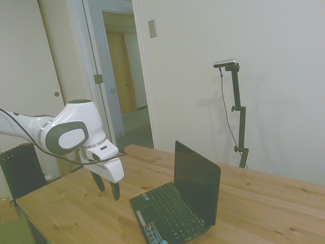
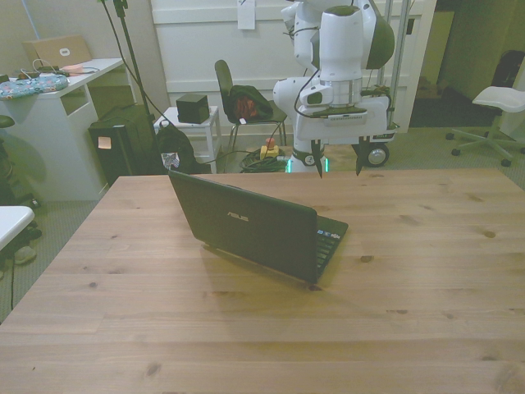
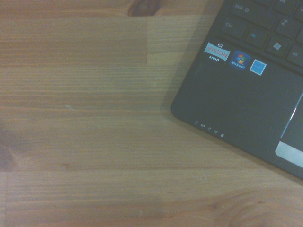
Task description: Close the laptop
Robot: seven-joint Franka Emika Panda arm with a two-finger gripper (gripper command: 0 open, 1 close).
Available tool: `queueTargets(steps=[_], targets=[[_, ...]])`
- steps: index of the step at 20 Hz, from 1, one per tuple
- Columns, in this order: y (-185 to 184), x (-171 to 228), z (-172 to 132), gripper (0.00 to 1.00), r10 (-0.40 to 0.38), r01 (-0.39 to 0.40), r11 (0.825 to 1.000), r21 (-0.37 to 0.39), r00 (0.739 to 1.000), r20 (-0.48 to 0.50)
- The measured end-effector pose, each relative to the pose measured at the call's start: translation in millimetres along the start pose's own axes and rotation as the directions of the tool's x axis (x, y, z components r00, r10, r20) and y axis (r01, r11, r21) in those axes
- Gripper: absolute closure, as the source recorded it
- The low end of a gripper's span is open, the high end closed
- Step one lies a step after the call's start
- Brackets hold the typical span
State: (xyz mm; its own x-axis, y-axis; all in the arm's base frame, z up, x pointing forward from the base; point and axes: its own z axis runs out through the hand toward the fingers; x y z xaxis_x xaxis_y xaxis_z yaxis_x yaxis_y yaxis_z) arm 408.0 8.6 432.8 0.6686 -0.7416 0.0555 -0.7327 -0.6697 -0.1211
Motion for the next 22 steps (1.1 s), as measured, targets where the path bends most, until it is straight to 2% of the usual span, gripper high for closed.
queueTargets(steps=[3, 5, 9, 13, 18, 22], targets=[[0, 3, -1, 0.0, -0.01, 0.009, 1.0, -0.019, 1.0, -0.024], [-1, 19, -14, 0.0, 0.013, -0.015, 0.999, -0.03, 0.997, -0.076], [-10, 66, -56, 0.0, 0.079, -0.081, 0.997, -0.005, 0.982, -0.171], [-21, 119, -111, 0.0, 0.159, -0.155, 0.987, 0.037, 0.957, -0.244], [-21, 176, -180, 0.0, 0.253, -0.24, 0.967, 0.083, 0.92, -0.3], [-4, 237, -200, 0.0, 0.345, -0.33, 0.939, 0.099, 0.888, -0.304]])
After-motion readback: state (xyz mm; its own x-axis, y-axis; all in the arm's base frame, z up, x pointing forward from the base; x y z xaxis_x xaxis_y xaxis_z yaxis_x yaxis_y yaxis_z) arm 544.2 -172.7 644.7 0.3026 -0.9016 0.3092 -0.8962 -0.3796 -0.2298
